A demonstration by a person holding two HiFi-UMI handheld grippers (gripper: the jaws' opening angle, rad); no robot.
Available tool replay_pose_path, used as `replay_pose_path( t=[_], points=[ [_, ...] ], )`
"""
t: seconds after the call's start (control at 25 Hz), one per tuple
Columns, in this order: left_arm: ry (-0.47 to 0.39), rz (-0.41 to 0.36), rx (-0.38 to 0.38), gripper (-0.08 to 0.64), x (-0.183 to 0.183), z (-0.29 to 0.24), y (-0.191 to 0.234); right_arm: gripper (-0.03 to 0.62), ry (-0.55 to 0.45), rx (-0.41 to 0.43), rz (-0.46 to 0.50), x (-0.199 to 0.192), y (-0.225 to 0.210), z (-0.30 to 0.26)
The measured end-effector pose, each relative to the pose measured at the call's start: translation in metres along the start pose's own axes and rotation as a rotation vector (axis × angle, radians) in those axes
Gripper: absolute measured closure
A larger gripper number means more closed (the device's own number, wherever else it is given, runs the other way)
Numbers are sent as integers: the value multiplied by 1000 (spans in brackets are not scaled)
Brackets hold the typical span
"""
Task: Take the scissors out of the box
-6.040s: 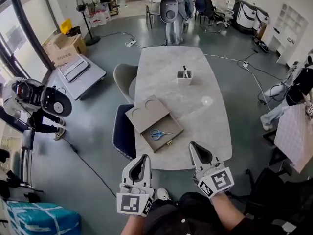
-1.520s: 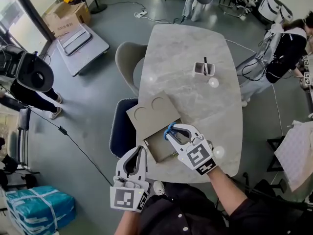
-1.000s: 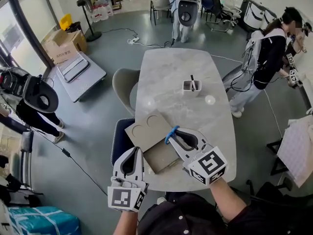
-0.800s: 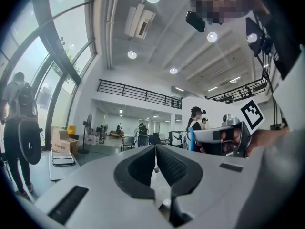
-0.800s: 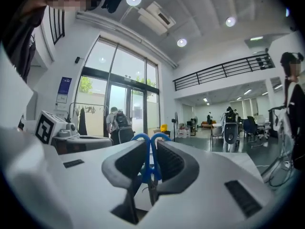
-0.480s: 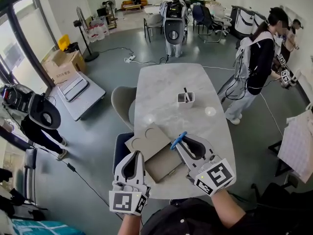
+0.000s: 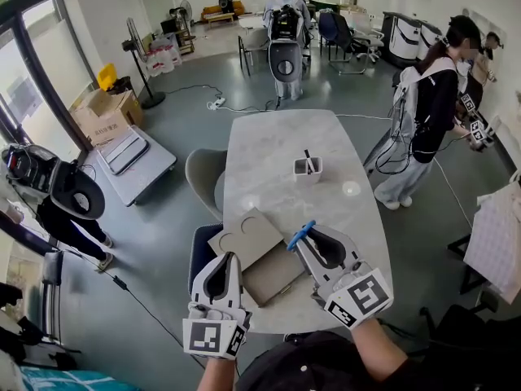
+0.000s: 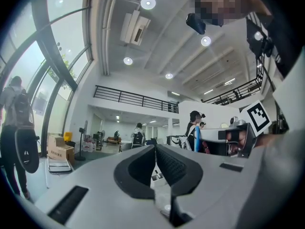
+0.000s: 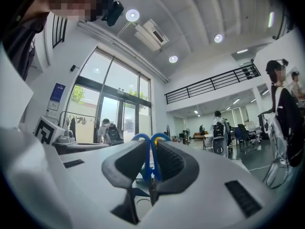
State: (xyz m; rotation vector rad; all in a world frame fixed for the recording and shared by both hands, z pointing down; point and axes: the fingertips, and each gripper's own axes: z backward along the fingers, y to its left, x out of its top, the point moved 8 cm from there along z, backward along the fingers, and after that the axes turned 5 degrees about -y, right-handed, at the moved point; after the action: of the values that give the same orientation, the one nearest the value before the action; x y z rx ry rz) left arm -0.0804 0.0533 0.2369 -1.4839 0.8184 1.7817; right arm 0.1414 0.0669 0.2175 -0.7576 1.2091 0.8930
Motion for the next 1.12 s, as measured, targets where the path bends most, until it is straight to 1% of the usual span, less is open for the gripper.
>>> replay_pose_path(
  t=[0.36,0.56,1.12],
  points=[
    [2,-6,6,540,2,-4,4,525,8,-3,10,-1,-3,-9],
    [-1,-11,7,541,-2,-2,-6,525,9,-2,12,-4,-6,0],
    [2,-10,4,540,-2,-7,-5,525,8,16,1,-7,-8,-7]
  ],
)
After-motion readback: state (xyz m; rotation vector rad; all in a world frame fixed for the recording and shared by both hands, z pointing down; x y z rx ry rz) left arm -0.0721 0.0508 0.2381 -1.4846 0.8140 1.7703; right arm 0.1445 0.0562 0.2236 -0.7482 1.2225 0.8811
